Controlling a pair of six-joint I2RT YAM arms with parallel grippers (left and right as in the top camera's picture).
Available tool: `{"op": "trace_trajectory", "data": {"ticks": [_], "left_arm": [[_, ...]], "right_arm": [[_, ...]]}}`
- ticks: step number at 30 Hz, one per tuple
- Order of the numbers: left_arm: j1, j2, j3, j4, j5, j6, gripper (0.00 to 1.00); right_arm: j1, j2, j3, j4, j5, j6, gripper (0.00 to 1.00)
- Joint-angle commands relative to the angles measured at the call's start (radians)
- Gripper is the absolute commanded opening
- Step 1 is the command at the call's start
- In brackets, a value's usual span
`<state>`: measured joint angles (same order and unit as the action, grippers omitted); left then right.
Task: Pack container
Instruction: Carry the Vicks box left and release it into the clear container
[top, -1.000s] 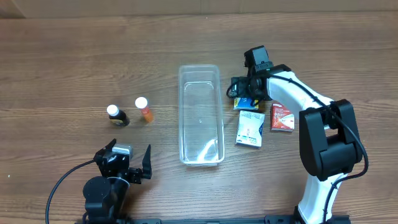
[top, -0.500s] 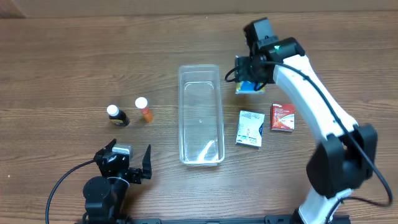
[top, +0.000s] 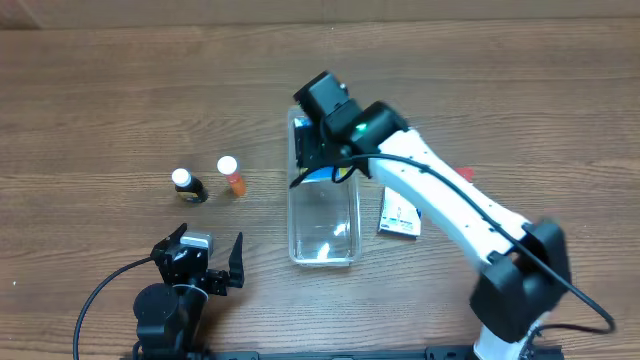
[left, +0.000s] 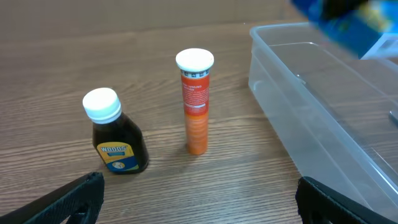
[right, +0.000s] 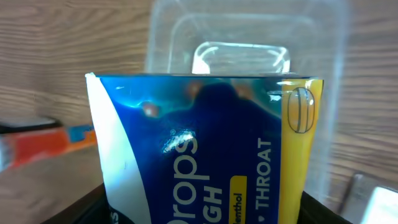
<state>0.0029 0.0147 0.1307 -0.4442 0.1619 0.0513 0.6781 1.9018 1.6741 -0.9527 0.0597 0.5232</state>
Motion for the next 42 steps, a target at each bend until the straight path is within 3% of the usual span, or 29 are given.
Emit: {"op": "trace_trajectory", "data": {"ticks": [1,7,9,11,14,25,30,35,42], "left_arm": [[0.01,-0.009,-0.004,0.004,0.011,-0.014,1.0],[0.01,-0.01,-0.004,0.004,0.011,-0.014,1.0],[0.01,-0.01,-0.004,0.004,0.011,-0.014,1.0],[0.01,-0.01,-0.004,0.004,0.011,-0.014,1.0],[0.01,-0.01,-0.004,0.004,0.011,-0.014,1.0],[0.01,-0.01,-0.004,0.004,0.011,-0.014,1.0],[0.01,-0.01,-0.004,0.004,0.011,-0.014,1.0],[0.01,-0.01,-0.004,0.004,0.011,-0.014,1.0],[0.01,-0.01,-0.004,0.004,0.012,-0.014,1.0]], "right_arm": [[-0.016,0.079,-0.025,0.042,0.034,0.056,0.65],[-0.019,0.174,-0.025,0.119,0.038,0.05,0.66],[-0.019,0.188,-0.025,0.163,0.051,0.017,0.78],[-0.019,0.189,-0.023,0.214,0.125,-0.068,0.83],[-0.02,0.177,0.0,0.198,0.178,-0.087,0.88],[-0.025,-0.005,0.029,0.046,0.168,-0.075,0.91],[-0.092,-0.126,0.029,-0.14,0.164,-0.013,0.93],[-0.215,-0.14,0.014,-0.334,0.159,0.035,1.0],[-0.394,-0.138,-0.235,-0.229,-0.112,0.03,1.0]]}}
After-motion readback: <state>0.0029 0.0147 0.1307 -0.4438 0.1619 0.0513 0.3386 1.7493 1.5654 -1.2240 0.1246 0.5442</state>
